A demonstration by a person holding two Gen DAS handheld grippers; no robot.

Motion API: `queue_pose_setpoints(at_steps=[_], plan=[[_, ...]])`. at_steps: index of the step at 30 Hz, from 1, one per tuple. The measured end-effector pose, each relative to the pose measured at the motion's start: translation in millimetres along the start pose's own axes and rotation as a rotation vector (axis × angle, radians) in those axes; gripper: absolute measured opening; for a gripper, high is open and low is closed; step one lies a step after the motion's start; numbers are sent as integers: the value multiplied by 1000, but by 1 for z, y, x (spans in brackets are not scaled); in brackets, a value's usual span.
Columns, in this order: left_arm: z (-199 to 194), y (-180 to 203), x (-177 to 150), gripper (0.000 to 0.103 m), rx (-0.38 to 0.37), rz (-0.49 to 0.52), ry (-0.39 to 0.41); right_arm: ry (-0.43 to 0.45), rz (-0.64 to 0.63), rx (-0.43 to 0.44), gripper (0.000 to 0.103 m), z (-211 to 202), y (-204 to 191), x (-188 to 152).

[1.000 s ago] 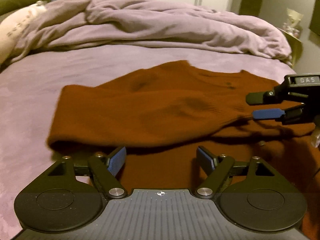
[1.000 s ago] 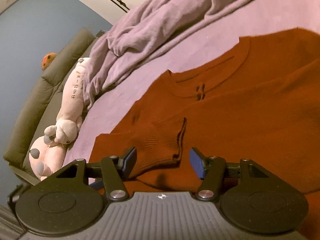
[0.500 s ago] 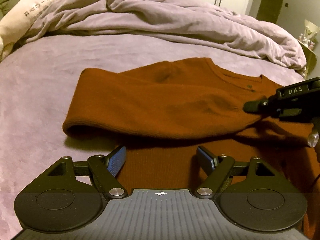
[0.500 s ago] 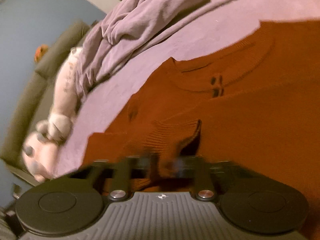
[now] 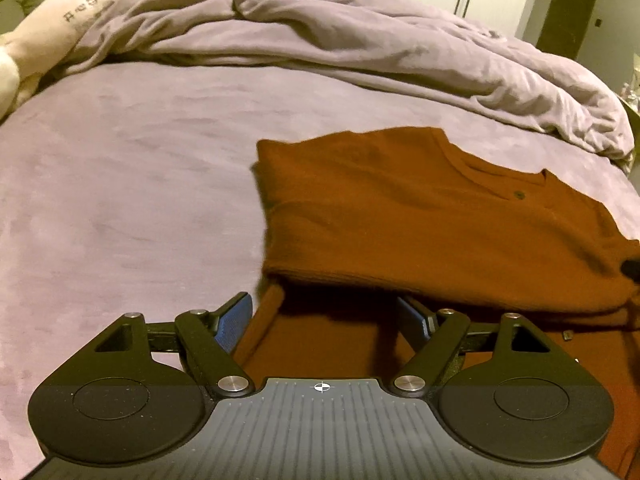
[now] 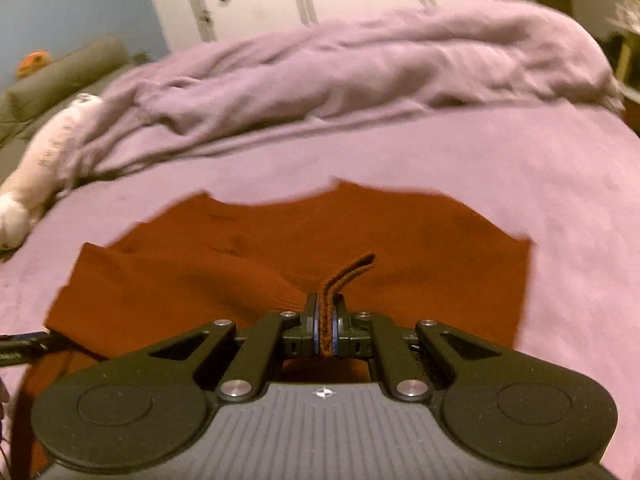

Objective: Fold small clothes
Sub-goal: 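Fold the hem up toward the collar and open the right gripper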

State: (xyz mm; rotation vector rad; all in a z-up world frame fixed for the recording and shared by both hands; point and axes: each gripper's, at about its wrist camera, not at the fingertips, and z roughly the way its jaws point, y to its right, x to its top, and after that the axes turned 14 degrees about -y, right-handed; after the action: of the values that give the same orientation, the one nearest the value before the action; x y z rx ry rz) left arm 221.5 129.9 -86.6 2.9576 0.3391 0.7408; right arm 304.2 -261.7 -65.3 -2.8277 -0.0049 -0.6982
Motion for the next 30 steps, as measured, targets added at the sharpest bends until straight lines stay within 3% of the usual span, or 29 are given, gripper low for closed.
queue_pose_setpoints(at_steps=[7, 11, 13, 17, 20, 24, 28, 30], plan=[[1, 7, 2, 82, 43, 12, -15, -33, 164, 139, 11, 19, 31, -6], [-4, 10, 2, 82, 52, 18, -12, -41, 143, 154, 10, 22, 27, -5], [-8, 12, 1, 82, 60, 23, -4, -11, 80, 89, 6, 16, 17, -4], [-22, 18, 0, 82, 67, 55, 22, 145, -29, -114, 5, -8, 4, -5], [-26, 24, 1, 83, 83, 79, 35, 170, -112, -257, 5, -7, -1, -9], [-26, 32, 4, 83, 76, 80, 32, 61, -136, -280, 7, 14, 8, -15], [-26, 41, 11, 86, 72, 101, 53, 147, -66, -365, 11, -1, 8, -14], [-22, 47, 17, 87, 63, 103, 63, 192, -71, -321, 11, -8, 0, -11]])
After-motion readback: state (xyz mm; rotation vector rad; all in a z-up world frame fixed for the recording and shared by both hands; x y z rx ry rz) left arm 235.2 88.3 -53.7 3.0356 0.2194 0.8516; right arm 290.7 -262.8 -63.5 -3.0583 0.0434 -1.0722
